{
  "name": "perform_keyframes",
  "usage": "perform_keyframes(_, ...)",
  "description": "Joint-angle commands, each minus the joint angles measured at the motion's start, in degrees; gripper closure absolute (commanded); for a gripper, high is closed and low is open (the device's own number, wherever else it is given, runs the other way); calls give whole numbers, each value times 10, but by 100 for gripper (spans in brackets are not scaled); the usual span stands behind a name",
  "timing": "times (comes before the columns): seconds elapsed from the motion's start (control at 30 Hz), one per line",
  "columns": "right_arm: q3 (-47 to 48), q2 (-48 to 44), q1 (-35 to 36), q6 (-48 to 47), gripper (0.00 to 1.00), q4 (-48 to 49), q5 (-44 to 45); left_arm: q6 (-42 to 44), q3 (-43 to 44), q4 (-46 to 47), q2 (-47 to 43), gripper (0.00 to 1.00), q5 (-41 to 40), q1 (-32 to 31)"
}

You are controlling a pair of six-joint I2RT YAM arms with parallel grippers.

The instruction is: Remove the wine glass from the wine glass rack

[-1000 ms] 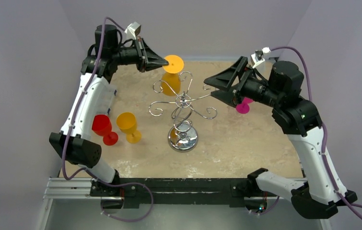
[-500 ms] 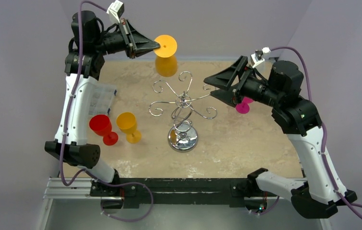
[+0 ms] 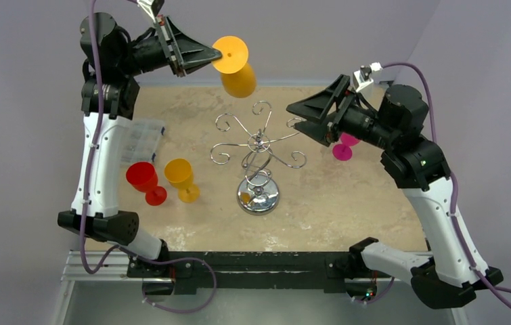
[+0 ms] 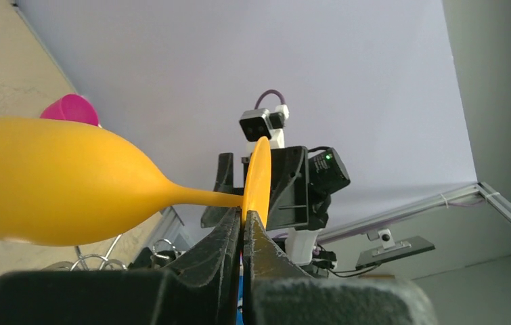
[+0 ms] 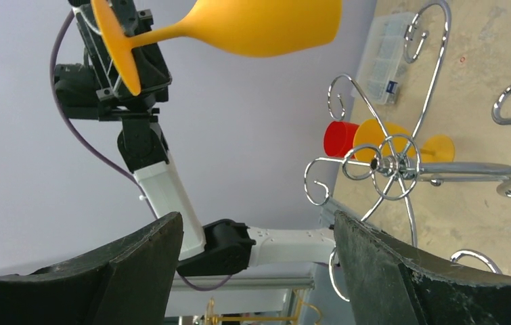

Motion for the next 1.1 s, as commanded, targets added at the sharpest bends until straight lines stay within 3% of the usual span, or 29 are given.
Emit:
perform_keyframes(0.0,-8,0,-2,29,19,97,-23,-64,32,87,-32,100,21,3)
perform_keyframes(0.23,-33,8,-2,105,18,281,-26,-179,21,206,-57,100,5,3)
perform_keyframes(0.43,-45,15,-2,121,17,412,-18,-323,-60,374,-99,100,-47,-4)
perform_keyframes(0.6,-42,45,-2,156,17,529,-49,-330,-73,369,-130,100,-54,-13)
perform_keyframes(0.77,-28,59,-2,151,17,543,-62,-331,-81,363,-153,100,-67,-17)
perform_keyframes(1.07,-16,93,-2,218,23,631,-94,-377,-128,430,-172,100,-89,-22)
